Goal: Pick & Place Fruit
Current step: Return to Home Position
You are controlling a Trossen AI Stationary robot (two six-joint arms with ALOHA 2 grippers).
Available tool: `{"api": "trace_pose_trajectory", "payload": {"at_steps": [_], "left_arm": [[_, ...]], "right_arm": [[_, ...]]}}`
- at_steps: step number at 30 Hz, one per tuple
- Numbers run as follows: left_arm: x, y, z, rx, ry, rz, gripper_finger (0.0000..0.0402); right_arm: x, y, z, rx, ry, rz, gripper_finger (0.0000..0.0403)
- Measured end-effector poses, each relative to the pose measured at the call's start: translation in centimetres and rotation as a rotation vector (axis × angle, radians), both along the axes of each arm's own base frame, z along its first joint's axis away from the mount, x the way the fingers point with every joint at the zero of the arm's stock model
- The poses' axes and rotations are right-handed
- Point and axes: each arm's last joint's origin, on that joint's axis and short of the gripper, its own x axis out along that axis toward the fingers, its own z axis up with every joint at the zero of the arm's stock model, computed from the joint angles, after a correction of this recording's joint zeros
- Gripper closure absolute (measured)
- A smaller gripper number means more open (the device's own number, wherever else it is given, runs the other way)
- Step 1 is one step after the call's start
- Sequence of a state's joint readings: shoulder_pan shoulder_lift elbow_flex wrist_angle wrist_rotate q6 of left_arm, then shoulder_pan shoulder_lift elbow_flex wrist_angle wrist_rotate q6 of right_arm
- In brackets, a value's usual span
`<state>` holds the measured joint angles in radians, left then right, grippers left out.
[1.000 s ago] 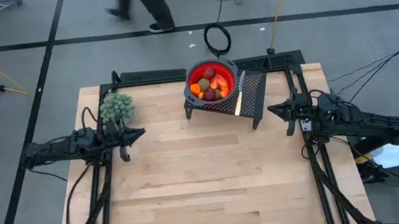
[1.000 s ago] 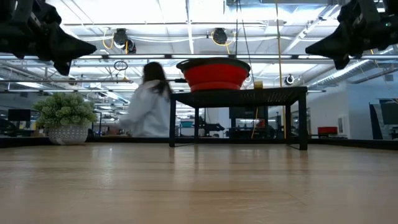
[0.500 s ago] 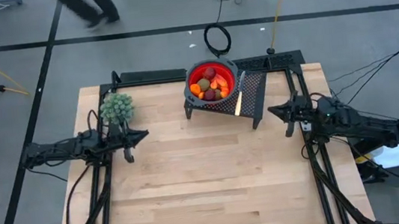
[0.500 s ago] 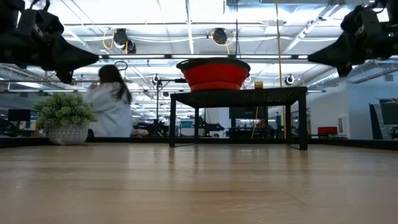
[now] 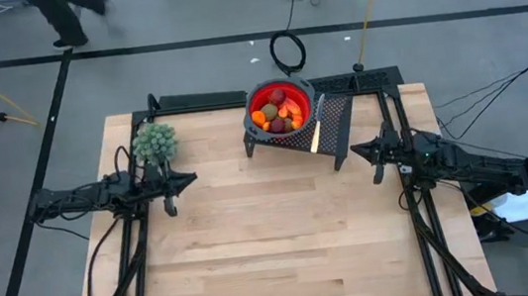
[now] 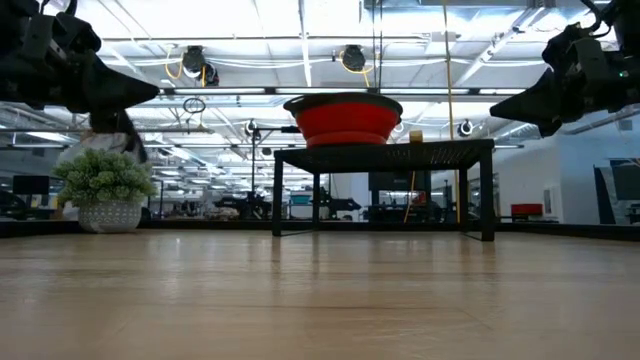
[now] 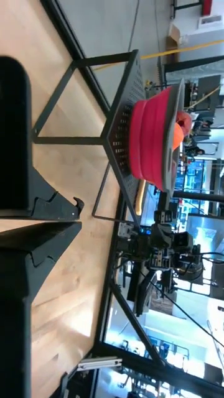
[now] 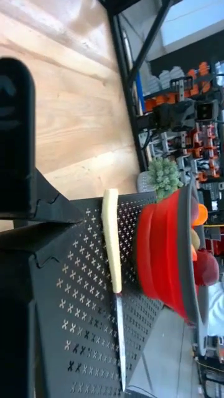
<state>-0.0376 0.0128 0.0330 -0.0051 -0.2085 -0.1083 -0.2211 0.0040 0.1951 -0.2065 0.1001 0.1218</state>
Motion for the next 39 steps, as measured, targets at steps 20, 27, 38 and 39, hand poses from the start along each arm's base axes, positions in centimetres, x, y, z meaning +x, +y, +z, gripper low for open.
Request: {"api": "trace_pose_trajectory", "payload": {"at_steps": [20,27,38,39], "left_arm": [[-0.01,0.1,0.03,0.05,0.003,0.037,0.0383],[-0.01,0.1,0.04,0.05,0.001,0.038,0.0378],[-0.01,0.1,0.05,0.05,-0.001,0.038,0.0378],[-0.01,0.1,0.05,0.05,-0.001,0.038,0.0378]], "right_arm": [[0.09,0.28,0.11,-0.124,0.024,0.111,0.0403],[0.09,0.28,-0.07,-0.092,0.034,0.112,0.0403],[0.12,0.28,-0.02,-0.092,0.031,0.112,0.0403],[0.12,0.28,-0.03,-0.092,0.032,0.112,0.0402]]}}
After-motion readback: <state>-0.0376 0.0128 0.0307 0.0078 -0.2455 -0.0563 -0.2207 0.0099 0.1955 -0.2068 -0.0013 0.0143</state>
